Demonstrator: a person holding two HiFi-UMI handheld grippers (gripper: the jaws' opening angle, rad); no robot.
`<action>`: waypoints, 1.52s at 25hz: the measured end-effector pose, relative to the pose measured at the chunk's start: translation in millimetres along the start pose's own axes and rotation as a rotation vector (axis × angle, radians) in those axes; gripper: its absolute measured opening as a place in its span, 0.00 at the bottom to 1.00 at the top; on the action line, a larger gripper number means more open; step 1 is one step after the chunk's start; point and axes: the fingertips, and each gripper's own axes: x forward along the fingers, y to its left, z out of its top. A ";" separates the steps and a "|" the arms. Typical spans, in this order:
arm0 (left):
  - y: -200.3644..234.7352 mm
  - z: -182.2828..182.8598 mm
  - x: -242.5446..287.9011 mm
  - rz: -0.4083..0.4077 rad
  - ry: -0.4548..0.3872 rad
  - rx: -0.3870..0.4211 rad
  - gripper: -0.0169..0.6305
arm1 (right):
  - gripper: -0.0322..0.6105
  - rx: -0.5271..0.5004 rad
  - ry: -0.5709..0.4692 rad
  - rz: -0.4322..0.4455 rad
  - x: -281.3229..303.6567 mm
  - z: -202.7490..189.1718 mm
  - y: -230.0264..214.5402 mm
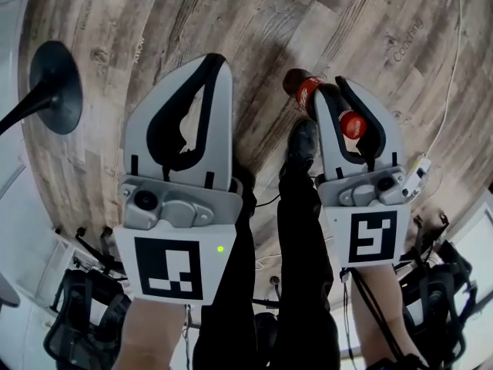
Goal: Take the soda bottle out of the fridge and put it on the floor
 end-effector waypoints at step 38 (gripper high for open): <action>-4.6 -85.0 3.9 -0.048 0.081 -0.003 0.05 | 0.19 -0.024 0.086 0.035 41.9 -128.5 18.2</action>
